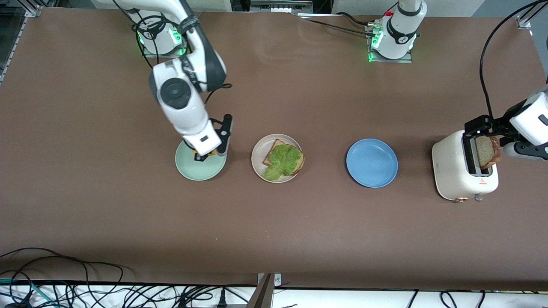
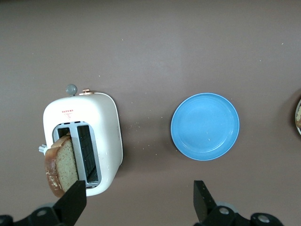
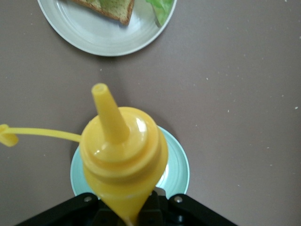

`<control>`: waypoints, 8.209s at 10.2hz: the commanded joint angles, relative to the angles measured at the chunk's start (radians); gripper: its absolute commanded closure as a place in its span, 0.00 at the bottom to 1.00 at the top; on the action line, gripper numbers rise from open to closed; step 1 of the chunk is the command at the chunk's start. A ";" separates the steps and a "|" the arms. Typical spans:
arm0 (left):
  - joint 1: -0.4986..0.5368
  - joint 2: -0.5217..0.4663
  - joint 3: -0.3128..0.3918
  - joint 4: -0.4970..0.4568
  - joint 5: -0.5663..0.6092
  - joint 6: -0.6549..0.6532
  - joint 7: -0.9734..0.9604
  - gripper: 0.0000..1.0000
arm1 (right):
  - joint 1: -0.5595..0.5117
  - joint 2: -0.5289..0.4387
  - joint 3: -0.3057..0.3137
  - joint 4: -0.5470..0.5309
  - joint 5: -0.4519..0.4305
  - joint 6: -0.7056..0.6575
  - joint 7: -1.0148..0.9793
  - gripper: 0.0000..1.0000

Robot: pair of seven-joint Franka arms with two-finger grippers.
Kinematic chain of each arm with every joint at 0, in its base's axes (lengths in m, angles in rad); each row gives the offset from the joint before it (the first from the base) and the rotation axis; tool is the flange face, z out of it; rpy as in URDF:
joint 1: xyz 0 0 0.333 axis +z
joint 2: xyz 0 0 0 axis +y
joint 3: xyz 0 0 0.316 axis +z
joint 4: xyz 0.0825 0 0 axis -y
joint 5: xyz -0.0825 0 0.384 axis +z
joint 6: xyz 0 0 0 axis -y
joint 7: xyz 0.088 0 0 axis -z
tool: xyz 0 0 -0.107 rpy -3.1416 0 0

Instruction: Make sandwich on beige plate with both arms

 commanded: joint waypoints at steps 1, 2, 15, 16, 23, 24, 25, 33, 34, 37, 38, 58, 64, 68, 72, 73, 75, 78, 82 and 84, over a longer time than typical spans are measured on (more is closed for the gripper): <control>0.001 -0.006 -0.006 -0.005 0.040 0.002 -0.001 0.00 | 0.082 0.054 -0.013 0.056 -0.135 -0.028 0.116 1.00; 0.001 -0.006 -0.006 -0.005 0.040 0.002 -0.001 0.00 | 0.119 0.078 -0.016 0.068 -0.198 -0.043 0.157 1.00; 0.001 0.000 -0.005 -0.004 0.040 0.014 -0.001 0.00 | 0.234 0.457 -0.019 0.398 -0.547 -0.209 0.368 1.00; 0.004 0.003 -0.005 -0.010 0.042 0.017 -0.001 0.00 | 0.228 0.441 -0.021 0.416 -0.538 -0.234 0.349 1.00; 0.135 0.038 -0.002 -0.131 0.094 0.198 0.127 0.00 | 0.116 0.108 -0.099 0.204 -0.249 -0.221 0.032 1.00; 0.155 0.035 -0.002 -0.175 0.094 0.233 0.132 0.00 | 0.087 0.045 -0.100 0.127 -0.220 -0.168 0.009 1.00; 0.176 0.035 -0.002 -0.224 0.096 0.280 0.146 0.00 | 0.057 -0.018 -0.100 0.045 -0.196 -0.105 -0.031 1.00; 0.276 0.040 -0.002 -0.442 0.094 0.503 0.203 0.27 | -0.083 -0.297 -0.337 -0.313 0.264 -0.011 -0.581 1.00; 0.276 0.040 -0.002 -0.444 0.093 0.503 0.201 0.59 | -0.086 -0.291 -0.399 -0.318 0.362 -0.046 -0.696 1.00; 0.278 0.026 -0.002 -0.436 0.094 0.492 0.200 1.00 | -0.227 -0.248 -0.443 -0.317 0.522 -0.133 -0.954 1.00; 0.278 0.024 -0.002 -0.433 0.094 0.491 0.201 1.00 | -0.284 -0.221 -0.443 -0.315 0.586 -0.168 -1.034 1.00; 0.005 0.131 -0.276 -0.186 -0.464 0.254 -0.245 1.00 | -0.741 0.210 -0.291 -0.137 1.012 -0.512 -1.489 1.00; -0.193 0.323 -0.278 -0.185 -0.791 0.639 -0.241 1.00 | -0.751 0.212 -0.289 -0.137 1.012 -0.512 -1.472 0.24; -0.238 0.406 -0.278 -0.177 -0.938 0.709 -0.160 1.00 | -0.796 0.224 -0.291 -0.131 1.007 -0.519 -1.487 0.00; -0.247 0.486 -0.275 -0.188 -1.159 0.709 0.215 1.00 | -0.861 0.236 -0.292 -0.015 0.983 -0.525 -1.469 0.00; -0.235 0.500 -0.275 -0.197 -1.159 0.707 0.283 1.00 | -0.850 0.233 -0.292 0.060 0.937 -0.526 -1.437 0.00; -0.226 0.537 -0.270 -0.197 -1.159 0.706 0.357 1.00 | -0.847 0.227 -0.292 0.192 0.853 -0.602 -1.252 0.00; -0.223 0.558 -0.269 -0.199 -1.153 0.706 0.376 0.01 | -0.815 0.194 -0.295 0.346 0.770 -0.680 -0.901 0.00; -0.213 0.516 -0.249 -0.199 -1.101 0.704 0.362 0.00 | -0.717 0.117 -0.306 0.429 0.623 -0.663 -0.373 0.00; -0.210 0.479 -0.227 -0.200 -0.994 0.703 0.327 0.00 | -0.645 0.083 -0.314 0.433 0.520 -0.638 -0.114 0.00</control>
